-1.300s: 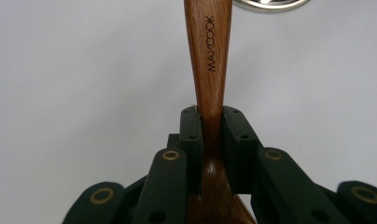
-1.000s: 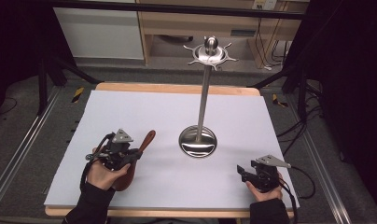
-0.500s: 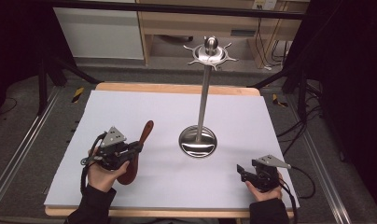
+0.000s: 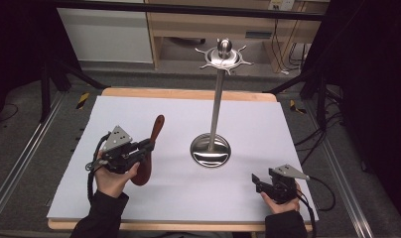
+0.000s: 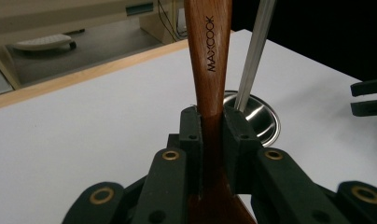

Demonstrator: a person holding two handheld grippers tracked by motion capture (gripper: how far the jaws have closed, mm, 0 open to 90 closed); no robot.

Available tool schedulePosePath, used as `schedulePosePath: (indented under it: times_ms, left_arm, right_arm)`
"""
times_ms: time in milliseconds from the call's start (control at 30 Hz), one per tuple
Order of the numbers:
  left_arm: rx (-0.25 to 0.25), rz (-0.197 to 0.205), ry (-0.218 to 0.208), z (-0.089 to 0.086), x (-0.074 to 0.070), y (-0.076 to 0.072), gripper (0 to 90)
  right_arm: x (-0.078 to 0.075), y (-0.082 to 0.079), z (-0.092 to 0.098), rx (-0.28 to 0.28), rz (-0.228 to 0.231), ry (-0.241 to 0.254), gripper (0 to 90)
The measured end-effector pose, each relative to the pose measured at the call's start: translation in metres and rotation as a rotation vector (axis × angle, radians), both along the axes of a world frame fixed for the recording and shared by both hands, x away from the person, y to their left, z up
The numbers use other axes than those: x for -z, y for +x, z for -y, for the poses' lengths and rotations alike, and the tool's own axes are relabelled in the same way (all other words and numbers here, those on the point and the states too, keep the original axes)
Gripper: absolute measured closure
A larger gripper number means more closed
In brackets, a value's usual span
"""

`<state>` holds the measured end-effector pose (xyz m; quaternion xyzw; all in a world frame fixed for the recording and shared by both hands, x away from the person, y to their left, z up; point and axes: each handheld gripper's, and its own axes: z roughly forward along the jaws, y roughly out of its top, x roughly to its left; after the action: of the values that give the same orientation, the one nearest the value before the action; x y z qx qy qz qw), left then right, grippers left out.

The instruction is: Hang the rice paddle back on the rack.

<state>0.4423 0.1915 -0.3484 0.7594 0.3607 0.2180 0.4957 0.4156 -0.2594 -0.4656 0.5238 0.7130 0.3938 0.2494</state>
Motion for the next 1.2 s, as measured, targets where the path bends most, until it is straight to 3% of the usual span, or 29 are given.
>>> schedulePosePath:
  times_ms: [400,800,1200]
  left_arm:
    - [0.003,0.046,-0.049,0.004,-0.013,0.002,78.6]
    - [0.028,0.112,-0.069,0.016,-0.033,0.002,78.6]
    - [0.041,0.142,-0.081,0.024,-0.048,0.001,78.6]
  right_arm:
    - [0.001,0.001,-0.001,0.001,0.009,-0.008,29.2]
    - [0.001,0.001,-0.001,0.002,0.009,-0.008,28.8]
    - [0.001,0.001,-0.002,0.002,0.011,-0.01,28.7]
